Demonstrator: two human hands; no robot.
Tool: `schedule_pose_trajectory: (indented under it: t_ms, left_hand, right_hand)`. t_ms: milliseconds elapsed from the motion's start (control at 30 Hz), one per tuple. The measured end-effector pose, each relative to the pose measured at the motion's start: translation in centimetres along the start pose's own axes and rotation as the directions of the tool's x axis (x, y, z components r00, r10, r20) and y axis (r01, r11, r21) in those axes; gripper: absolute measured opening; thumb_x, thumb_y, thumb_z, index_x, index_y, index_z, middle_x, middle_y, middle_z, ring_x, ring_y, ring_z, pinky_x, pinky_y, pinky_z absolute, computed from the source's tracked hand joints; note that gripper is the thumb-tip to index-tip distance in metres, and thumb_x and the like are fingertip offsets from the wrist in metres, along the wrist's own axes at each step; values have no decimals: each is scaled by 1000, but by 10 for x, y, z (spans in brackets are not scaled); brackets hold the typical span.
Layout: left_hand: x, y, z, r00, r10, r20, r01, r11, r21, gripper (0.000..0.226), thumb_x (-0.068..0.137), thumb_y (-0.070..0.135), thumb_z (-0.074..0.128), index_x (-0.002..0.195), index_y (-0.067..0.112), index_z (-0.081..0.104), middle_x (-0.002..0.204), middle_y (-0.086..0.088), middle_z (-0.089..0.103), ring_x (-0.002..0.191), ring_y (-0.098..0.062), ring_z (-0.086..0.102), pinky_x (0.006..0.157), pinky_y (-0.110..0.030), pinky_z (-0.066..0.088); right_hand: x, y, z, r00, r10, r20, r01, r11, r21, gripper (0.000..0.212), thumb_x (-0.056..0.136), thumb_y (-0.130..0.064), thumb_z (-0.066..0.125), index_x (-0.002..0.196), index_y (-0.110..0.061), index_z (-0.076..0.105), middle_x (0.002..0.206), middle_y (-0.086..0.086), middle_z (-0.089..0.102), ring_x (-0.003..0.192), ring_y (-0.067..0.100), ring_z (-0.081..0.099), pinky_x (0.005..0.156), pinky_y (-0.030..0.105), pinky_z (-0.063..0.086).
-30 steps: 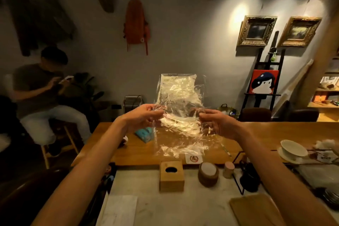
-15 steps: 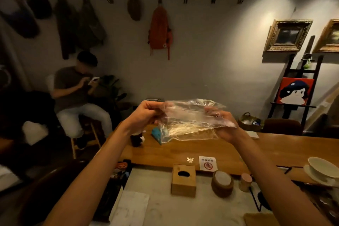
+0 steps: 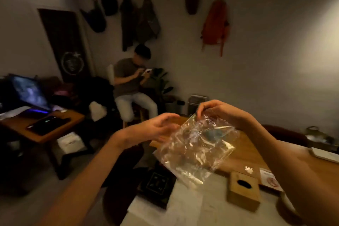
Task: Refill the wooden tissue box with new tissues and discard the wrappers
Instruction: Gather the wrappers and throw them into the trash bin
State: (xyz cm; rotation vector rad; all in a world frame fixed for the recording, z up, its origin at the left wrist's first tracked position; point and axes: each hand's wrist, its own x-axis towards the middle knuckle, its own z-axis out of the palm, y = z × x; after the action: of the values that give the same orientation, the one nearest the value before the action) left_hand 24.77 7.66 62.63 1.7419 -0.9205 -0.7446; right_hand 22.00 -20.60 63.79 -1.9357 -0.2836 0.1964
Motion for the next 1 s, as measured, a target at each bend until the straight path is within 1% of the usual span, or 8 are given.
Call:
schedule_pose_trajectory:
  t_ms: [167, 267, 367, 467, 600, 700, 833, 1000]
  left_hand:
    - [-44, -58, -25, 956, -114, -269, 105, 993, -48, 42, 86, 24, 73, 125, 16, 61, 117, -1, 72, 107, -14, 69, 96, -34, 54]
    - [-84, -108, -44, 751, -183, -634, 106, 982, -157, 41, 84, 22, 75, 121, 13, 61, 105, -3, 74, 93, -14, 73, 86, -36, 59]
    - [-117, -147, -52, 546, -297, -783, 74, 948, -308, 42, 85, 25, 74, 123, 19, 58, 108, -1, 73, 91, -14, 73, 81, -38, 61]
    - [-146, -166, -43, 522, -343, -781, 59, 928, -368, 37, 87, 22, 72, 121, 23, 58, 109, -1, 73, 90, -11, 73, 71, -26, 60]
    - [-184, -197, -16, 545, -470, -695, 51, 845, -532, 35, 87, 20, 71, 119, 19, 59, 111, -6, 73, 98, -22, 72, 86, -42, 59]
    - [-212, -227, -3, 571, -567, -594, 57, 749, -660, 47, 83, 26, 71, 125, 12, 58, 107, -9, 74, 86, -20, 72, 79, -40, 59]
    - [-240, -261, 4, 490, -613, -620, 76, 738, -670, 42, 83, 12, 72, 123, 16, 60, 109, -11, 74, 87, -20, 73, 68, -30, 59]
    - [-254, -311, 10, 474, -649, -594, -157, 602, -783, 25, 87, -5, 58, 108, 3, 71, 101, -13, 75, 83, -16, 74, 69, -23, 60]
  right_hand:
    - [113, -45, 74, 948, -26, 317, 61, 993, -100, 35, 95, -16, 47, 127, -17, 62, 117, 13, 68, 105, 29, 64, 96, 41, 47]
    - [144, -24, 110, 989, 5, 147, -32, 983, 182, 53, 95, -50, 44, 145, -35, 38, 141, 9, 55, 125, 27, 57, 108, 48, 41]
    - [150, 24, 185, 991, 75, 115, -112, 929, 354, 71, 89, -61, 54, 149, -46, 19, 152, 3, 42, 135, 28, 46, 105, 50, 43]
    - [140, 63, 260, 939, 156, 305, -222, 955, 195, 67, 84, -47, 71, 142, -35, 39, 130, 1, 62, 116, 18, 62, 94, 40, 54]
    - [133, 105, 308, 919, 165, 357, -283, 909, 307, 34, 87, -29, 71, 113, -8, 66, 89, 14, 57, 74, 16, 57, 67, 23, 50]
    - [129, 132, 332, 898, 162, 409, -344, 838, 424, 27, 89, -21, 69, 115, -16, 70, 94, 12, 62, 84, 21, 57, 73, 27, 52]
    - [125, 153, 364, 864, 205, 460, -429, 778, 458, 36, 85, -13, 70, 120, -5, 65, 107, 21, 63, 101, 35, 55, 94, 52, 46]
    - [130, 160, 404, 873, 284, 396, -467, 719, 514, 38, 90, 10, 51, 110, -14, 73, 110, 10, 74, 96, 23, 69, 86, 33, 52]
